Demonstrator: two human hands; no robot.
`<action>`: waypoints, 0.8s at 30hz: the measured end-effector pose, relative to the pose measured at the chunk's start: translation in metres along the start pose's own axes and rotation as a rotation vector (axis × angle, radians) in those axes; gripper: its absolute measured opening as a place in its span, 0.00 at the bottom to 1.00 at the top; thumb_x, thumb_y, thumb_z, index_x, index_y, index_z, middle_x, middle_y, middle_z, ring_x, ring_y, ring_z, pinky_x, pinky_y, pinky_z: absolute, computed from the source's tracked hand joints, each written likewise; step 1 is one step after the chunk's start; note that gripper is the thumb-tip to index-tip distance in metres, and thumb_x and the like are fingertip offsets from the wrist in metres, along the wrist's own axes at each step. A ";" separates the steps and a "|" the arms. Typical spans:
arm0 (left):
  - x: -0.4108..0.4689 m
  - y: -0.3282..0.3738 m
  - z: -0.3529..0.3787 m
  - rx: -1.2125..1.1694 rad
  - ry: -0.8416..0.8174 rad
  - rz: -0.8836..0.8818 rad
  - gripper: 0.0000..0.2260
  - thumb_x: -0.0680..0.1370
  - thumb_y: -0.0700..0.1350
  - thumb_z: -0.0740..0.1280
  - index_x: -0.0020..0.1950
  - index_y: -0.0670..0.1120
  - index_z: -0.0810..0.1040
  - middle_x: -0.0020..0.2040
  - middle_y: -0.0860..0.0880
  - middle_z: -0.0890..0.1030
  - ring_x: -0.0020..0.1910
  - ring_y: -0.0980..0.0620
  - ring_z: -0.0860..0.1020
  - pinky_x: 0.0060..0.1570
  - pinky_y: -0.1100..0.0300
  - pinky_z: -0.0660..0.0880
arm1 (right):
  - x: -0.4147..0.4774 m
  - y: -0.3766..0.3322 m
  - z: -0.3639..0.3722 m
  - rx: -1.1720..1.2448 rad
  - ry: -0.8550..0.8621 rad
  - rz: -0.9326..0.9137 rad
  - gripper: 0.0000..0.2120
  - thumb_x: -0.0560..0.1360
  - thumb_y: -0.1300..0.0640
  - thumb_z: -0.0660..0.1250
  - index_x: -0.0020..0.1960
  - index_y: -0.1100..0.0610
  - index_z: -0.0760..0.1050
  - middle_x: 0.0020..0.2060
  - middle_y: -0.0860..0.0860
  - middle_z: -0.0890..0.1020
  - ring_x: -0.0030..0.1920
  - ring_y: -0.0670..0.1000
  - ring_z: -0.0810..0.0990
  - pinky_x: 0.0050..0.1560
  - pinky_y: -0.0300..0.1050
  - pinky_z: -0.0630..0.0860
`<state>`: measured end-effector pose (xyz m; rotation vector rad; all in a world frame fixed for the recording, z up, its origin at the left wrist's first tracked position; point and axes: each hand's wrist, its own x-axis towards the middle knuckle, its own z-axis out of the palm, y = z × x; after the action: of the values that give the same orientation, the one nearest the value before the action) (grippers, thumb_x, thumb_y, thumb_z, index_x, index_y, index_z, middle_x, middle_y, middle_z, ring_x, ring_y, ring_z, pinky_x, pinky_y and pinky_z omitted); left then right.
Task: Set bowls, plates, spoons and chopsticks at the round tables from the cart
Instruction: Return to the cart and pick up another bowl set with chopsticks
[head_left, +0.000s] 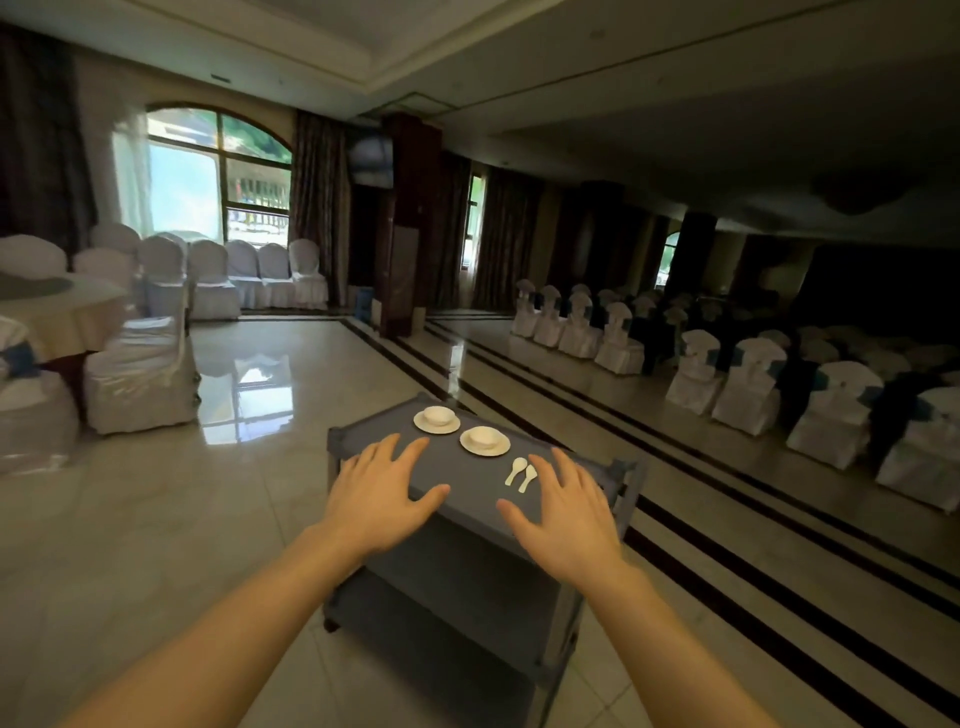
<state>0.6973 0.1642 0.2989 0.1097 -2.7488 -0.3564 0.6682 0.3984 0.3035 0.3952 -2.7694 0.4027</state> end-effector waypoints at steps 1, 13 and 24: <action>0.021 0.003 0.009 0.004 -0.005 -0.002 0.36 0.75 0.73 0.53 0.80 0.59 0.55 0.81 0.46 0.59 0.79 0.44 0.58 0.74 0.44 0.59 | 0.023 0.011 0.008 0.013 -0.011 0.007 0.40 0.74 0.27 0.54 0.80 0.46 0.55 0.81 0.51 0.55 0.80 0.56 0.54 0.77 0.57 0.54; 0.250 -0.022 0.129 -0.014 -0.113 -0.057 0.33 0.78 0.68 0.55 0.80 0.54 0.58 0.77 0.45 0.66 0.74 0.44 0.66 0.69 0.46 0.65 | 0.261 0.081 0.126 0.067 -0.110 0.031 0.38 0.76 0.30 0.57 0.79 0.48 0.58 0.79 0.53 0.61 0.77 0.57 0.61 0.73 0.56 0.63; 0.484 -0.085 0.257 -0.197 -0.290 -0.025 0.30 0.80 0.63 0.59 0.79 0.52 0.60 0.76 0.45 0.67 0.72 0.42 0.69 0.66 0.46 0.70 | 0.464 0.126 0.249 0.159 -0.141 0.250 0.36 0.76 0.31 0.59 0.78 0.48 0.60 0.76 0.51 0.67 0.73 0.56 0.68 0.66 0.56 0.71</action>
<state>0.1555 0.0822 0.2128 0.0432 -2.9770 -0.6971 0.1392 0.3327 0.2064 0.1152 -2.9444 0.6822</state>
